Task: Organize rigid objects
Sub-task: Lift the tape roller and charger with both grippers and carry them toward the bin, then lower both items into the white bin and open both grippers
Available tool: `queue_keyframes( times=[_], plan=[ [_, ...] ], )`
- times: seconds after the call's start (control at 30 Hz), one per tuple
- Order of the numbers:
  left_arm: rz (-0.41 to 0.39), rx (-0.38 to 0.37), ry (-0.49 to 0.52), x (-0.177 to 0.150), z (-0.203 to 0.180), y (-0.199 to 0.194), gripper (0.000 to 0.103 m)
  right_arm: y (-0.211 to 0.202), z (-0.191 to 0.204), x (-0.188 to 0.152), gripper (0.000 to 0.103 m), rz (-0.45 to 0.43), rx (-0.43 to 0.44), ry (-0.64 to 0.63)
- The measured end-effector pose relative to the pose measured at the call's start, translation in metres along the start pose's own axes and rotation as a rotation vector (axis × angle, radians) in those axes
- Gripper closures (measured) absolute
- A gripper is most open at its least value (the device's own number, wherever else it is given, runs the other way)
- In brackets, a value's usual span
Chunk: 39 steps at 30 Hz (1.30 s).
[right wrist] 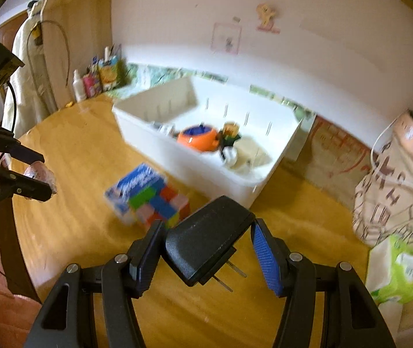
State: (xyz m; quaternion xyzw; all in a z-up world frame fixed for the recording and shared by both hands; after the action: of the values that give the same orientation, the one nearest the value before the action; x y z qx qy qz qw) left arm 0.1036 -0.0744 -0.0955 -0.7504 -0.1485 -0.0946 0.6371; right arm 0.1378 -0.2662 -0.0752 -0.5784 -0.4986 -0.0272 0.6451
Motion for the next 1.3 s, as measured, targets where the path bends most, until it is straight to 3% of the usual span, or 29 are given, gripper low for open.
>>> queue_keyframes(
  times=[0.57,1.03,1.3],
  plan=[
    [-0.128,-0.032,0.118,0.107,0.035,-0.021,0.028,0.022,-0.015,0.08,0.042,-0.098,-0.12,0.118],
    [-0.235,-0.12,0.084,0.17,0.061,0.009,0.028,0.073,-0.028,0.109,0.042,-0.109,-0.149,0.218],
    [-0.364,-0.199,0.026,0.19,0.074,0.023,0.028,0.104,-0.03,0.107,0.042,-0.086,-0.133,0.257]
  ],
)
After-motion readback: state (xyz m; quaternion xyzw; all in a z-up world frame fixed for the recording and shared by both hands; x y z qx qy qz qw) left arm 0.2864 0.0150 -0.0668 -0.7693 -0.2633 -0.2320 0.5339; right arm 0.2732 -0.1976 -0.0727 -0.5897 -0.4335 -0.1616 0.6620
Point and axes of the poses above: each gripper's, at about its wrist camera, not at the fingertips, and y roughly the way its jaws point, z to its left, x to its top, the point moved 2 cm from there along y, roughly the way its jaws point, and after that the axes turned 6 degrees about -x, right-handed, at the moved point
